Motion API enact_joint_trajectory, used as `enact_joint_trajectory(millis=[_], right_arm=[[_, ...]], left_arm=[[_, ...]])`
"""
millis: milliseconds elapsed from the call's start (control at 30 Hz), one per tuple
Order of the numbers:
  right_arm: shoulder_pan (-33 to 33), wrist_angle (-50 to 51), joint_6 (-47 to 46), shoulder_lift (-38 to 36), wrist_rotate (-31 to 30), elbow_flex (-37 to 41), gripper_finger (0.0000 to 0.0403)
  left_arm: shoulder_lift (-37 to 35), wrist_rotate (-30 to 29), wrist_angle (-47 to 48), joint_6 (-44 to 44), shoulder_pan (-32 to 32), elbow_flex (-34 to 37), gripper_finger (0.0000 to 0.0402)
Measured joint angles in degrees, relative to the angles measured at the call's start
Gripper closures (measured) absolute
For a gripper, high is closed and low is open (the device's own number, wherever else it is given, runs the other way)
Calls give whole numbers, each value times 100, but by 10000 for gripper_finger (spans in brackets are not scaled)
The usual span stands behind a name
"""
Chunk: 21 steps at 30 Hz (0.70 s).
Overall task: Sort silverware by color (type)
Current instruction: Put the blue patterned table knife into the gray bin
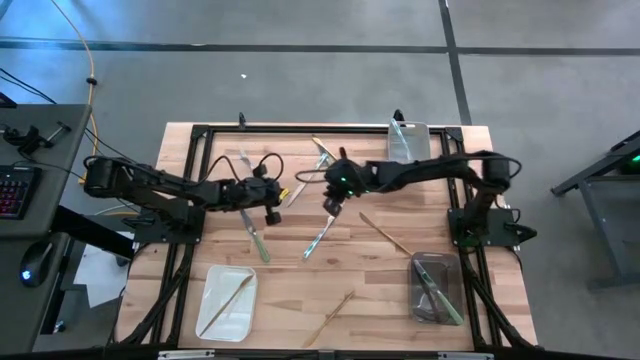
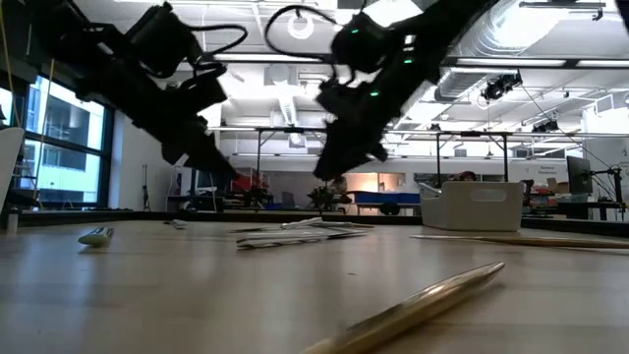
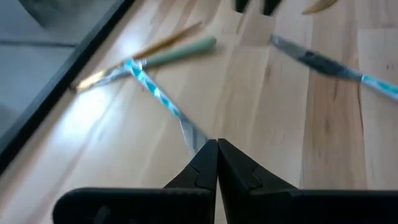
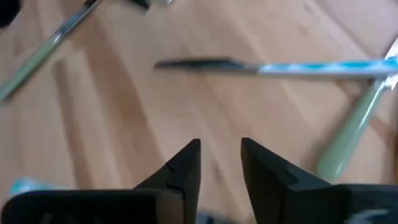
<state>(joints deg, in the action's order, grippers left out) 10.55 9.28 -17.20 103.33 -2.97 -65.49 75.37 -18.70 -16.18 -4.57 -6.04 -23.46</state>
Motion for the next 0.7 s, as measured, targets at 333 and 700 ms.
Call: enact_joint_trajectory(millis=[333,700], right_arm=[[768,2386,1202,1687,-219,-2749,239],[835,3555,3653,2869,185,-4790,227]], left_arm=[[39,-50,-466,644,112,473,401],[39,-54,-1012,954,265,1087,401]])
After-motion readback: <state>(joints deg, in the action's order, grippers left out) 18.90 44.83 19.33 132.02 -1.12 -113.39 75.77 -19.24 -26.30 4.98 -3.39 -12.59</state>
